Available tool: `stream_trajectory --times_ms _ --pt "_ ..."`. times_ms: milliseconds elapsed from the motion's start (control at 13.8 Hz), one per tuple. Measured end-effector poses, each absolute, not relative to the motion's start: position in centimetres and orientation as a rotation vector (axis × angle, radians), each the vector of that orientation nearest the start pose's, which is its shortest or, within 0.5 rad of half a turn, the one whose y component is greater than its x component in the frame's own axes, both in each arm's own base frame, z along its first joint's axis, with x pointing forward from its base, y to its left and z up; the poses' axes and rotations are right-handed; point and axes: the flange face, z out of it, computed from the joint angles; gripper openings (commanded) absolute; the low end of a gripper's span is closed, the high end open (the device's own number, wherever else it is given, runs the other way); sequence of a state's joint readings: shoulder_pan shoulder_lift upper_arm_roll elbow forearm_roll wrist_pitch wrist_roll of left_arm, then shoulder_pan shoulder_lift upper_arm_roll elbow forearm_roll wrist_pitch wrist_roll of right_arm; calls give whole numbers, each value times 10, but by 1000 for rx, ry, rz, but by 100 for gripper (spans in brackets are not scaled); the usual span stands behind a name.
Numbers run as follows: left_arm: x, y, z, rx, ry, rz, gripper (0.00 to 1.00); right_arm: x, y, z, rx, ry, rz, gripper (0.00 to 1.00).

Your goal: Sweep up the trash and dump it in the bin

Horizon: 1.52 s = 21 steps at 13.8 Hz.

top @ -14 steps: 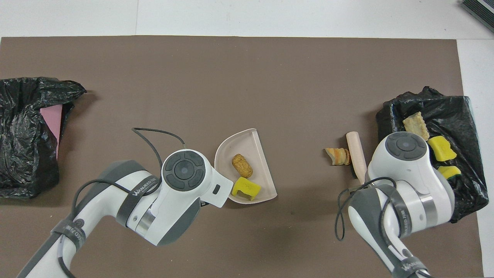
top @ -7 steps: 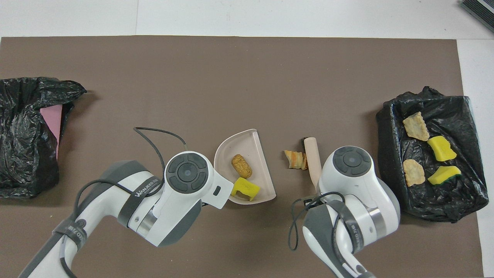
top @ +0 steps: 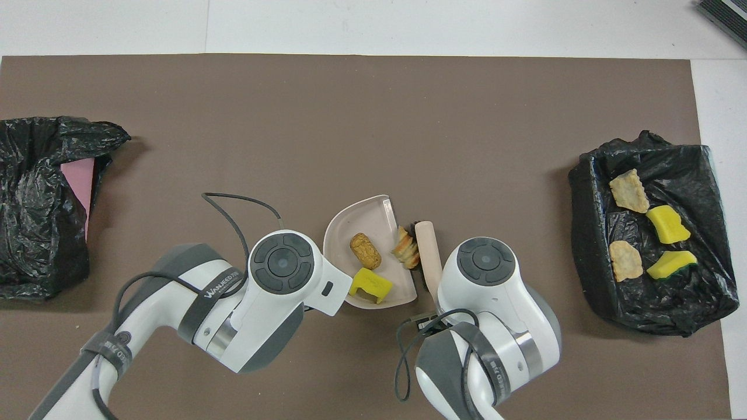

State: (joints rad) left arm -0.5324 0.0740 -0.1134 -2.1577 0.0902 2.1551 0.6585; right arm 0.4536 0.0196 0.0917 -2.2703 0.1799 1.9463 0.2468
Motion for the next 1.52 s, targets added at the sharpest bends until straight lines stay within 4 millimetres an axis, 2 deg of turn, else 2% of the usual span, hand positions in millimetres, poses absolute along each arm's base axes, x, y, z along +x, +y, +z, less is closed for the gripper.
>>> stream_trajectory --times_ms 363,580,726,943,1161,1306,1524 --pt "433 -320 352 -2390 1937 67 0 395 293 342 -3005 -342 560 0" --pt "437 -321 351 -2394 1936 22 0 405 304 363 -2993 -333 494 0" --pt "445 -315 351 -2397 1934 7 0 409 306 377 -2990 -309 451 0" --pt "471 -286 360 -2387 1953 2 0 407 303 399 -2990 -279 417 0" --pt "497 -256 379 -2405 1966 18 0 399 302 411 -3001 -243 442 0" --pt "515 -235 400 -2422 1991 33 0 393 305 412 -3006 -233 446 0" --pt "541 -197 437 -2459 2012 22 0 369 324 409 -3036 -176 470 0"
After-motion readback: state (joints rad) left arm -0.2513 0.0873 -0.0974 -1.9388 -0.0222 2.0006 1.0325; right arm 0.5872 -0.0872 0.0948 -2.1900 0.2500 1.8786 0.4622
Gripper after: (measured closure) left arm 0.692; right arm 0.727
